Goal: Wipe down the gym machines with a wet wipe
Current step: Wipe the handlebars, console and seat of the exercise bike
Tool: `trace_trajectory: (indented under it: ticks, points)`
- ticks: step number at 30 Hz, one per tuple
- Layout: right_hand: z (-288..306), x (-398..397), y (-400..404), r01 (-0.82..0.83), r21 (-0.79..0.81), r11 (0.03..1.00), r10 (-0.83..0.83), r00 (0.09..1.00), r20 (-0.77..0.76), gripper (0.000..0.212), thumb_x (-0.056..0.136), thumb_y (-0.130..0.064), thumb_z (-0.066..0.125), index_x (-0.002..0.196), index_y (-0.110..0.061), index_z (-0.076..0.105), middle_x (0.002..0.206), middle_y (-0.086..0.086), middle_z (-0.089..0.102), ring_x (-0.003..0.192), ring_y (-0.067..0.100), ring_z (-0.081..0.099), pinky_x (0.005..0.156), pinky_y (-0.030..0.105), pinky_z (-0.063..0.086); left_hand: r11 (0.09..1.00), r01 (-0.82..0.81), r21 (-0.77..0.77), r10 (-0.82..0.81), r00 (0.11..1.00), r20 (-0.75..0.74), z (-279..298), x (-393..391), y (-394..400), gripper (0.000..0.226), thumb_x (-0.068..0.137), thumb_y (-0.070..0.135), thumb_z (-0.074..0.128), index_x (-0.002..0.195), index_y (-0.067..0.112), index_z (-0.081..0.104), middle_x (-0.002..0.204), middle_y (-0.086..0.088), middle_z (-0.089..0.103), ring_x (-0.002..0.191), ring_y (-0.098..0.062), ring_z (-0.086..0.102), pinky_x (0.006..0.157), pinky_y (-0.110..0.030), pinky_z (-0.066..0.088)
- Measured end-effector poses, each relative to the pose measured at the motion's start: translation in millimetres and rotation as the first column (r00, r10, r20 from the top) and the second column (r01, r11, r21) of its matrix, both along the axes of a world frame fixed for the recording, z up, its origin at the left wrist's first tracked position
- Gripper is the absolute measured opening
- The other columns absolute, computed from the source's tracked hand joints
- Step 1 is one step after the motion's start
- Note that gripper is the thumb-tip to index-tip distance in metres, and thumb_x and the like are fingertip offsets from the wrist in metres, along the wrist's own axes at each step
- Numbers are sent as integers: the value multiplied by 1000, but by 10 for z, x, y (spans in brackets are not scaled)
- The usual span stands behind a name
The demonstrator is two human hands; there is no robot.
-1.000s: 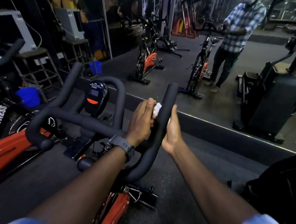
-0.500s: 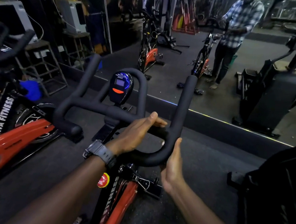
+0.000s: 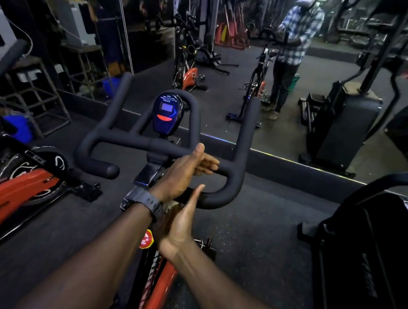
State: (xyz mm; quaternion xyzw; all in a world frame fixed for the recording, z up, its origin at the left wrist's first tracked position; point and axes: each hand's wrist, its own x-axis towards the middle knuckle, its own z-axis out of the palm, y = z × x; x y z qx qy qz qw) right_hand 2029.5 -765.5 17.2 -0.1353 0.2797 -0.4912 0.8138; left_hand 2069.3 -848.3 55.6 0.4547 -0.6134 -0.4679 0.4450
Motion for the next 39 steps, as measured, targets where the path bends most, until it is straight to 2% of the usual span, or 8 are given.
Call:
trace_trajectory:
  ticks: [6, 11, 14, 17, 21, 29, 35, 39]
  points:
    - [-189, -748, -191, 259, 97, 961, -260, 966, 5, 64, 79, -71, 58, 95, -11, 71, 76, 4, 66, 56, 13, 61, 49, 23, 49, 996, -76, -39, 77, 996, 43, 20, -22, 13, 86, 78, 82, 27, 112, 18, 74, 110, 4, 76, 107, -3, 68, 98, -24, 46]
    - [-202, -1120, -523, 426, 75, 902, -401, 888, -225, 38, 97, -37, 57, 115, -5, 65, 88, 4, 71, 67, 8, 66, 56, 17, 51, 988, -112, -104, 123, 987, 106, 93, -255, -34, 71, 94, 77, 29, 111, 21, 71, 108, 10, 71, 92, 9, 64, 93, -22, 44]
    - [-160, -1247, -713, 554, -204, 807, -583, 693, -424, 13, 100, -22, 52, 104, -14, 62, 70, -4, 58, 58, 6, 50, 54, 19, 44, 989, -87, -123, 106, 981, 162, 74, -470, -141, 72, 95, 71, 27, 116, 19, 71, 112, 9, 70, 108, -7, 65, 102, -29, 44]
    - [-13, -1391, -865, 79, -756, 649, -738, 303, -602, 16, 101, -22, 51, 115, -17, 57, 100, -8, 62, 89, -2, 57, 79, 18, 44, 994, -98, -38, 101, 989, 104, 106, -640, -323, 84, 82, 84, 24, 119, 24, 68, 121, 5, 70, 116, -9, 63, 111, -36, 43]
    - [119, -1641, -1378, -676, -598, 432, -876, -158, -455, 23, 87, -31, 43, 82, -16, 59, 77, 6, 59, 74, 30, 52, 66, 40, 44, 991, -133, -17, 133, 989, 61, 193, -759, -561, 58, 81, 83, 26, 96, 38, 59, 118, 2, 65, 114, -13, 60, 108, -38, 43]
    - [666, -1975, -2336, -774, -545, 322, -947, -264, -184, 15, 78, -32, 78, 81, -19, 70, 88, 5, 51, 80, 28, 47, 65, 36, 37, 978, -209, -12, 209, 978, 13, 155, -846, -853, 67, 79, 87, 27, 104, 38, 65, 111, 13, 68, 113, -7, 61, 107, -49, 46]
    - [274, -2152, -1796, -919, -394, -24, -930, 165, -330, 18, 92, -22, 55, 93, -18, 72, 83, 1, 57, 78, 21, 48, 65, 35, 38, 956, -292, -32, 289, 954, -79, 18, -876, -890, 65, 75, 90, 28, 105, 43, 61, 117, 8, 70, 116, -11, 64, 110, -46, 44]
    - [741, -2249, -2440, -938, -345, -17, -990, 63, -124, 26, 85, -30, 49, 82, -17, 71, 75, 5, 57, 71, 28, 54, 59, 35, 39, 957, -284, -63, 279, 957, -79, -2, -871, -871, 77, 70, 100, 27, 110, 45, 63, 121, 17, 68, 122, -5, 60, 112, -45, 43]
